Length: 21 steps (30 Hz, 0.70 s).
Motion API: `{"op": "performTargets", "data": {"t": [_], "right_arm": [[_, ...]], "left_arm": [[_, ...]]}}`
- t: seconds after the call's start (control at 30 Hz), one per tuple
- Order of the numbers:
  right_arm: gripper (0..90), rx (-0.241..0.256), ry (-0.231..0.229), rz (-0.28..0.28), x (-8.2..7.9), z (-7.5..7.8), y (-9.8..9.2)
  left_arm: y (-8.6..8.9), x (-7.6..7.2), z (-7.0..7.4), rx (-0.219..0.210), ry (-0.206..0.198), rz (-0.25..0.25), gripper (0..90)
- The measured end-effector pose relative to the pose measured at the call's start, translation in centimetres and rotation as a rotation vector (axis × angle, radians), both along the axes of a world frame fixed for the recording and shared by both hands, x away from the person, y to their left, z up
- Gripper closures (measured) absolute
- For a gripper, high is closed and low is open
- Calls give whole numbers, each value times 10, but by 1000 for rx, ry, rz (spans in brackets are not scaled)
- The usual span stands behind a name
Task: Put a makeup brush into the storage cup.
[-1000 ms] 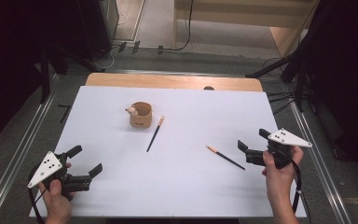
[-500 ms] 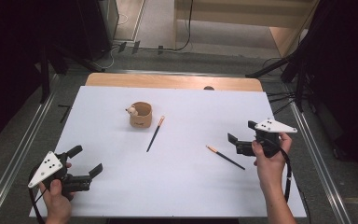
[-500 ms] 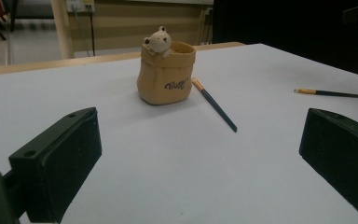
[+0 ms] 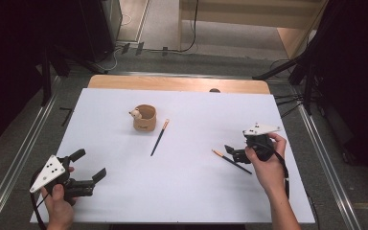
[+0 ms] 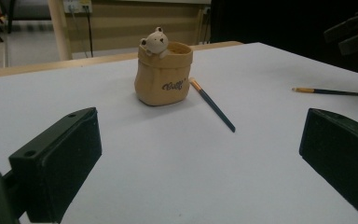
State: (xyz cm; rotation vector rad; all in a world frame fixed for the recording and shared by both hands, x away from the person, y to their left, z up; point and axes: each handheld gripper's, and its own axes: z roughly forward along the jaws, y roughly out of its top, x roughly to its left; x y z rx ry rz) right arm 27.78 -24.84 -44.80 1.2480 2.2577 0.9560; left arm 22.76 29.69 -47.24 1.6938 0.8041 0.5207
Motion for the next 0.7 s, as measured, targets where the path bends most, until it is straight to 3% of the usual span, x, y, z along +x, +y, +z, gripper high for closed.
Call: {"op": "performTargets", "data": {"t": [0.03, 0.23, 0.57, 0.7], "right_arm": [[135, -21, 28, -4, 1, -2, 1], [174, -82, 82, 11, 2, -6, -1], [200, -132, 164, 12, 3, -12, -6], [202, -130, 204, 21, 5, -13, -5]], "left_arm": [[0, 0, 0, -1, -2, -1, 0], [1, 0, 0, -9, -3, 0, 0], [0, 0, 0, -2, -3, -5, 0], [-1, 0, 0, 1, -2, -7, 0]]}}
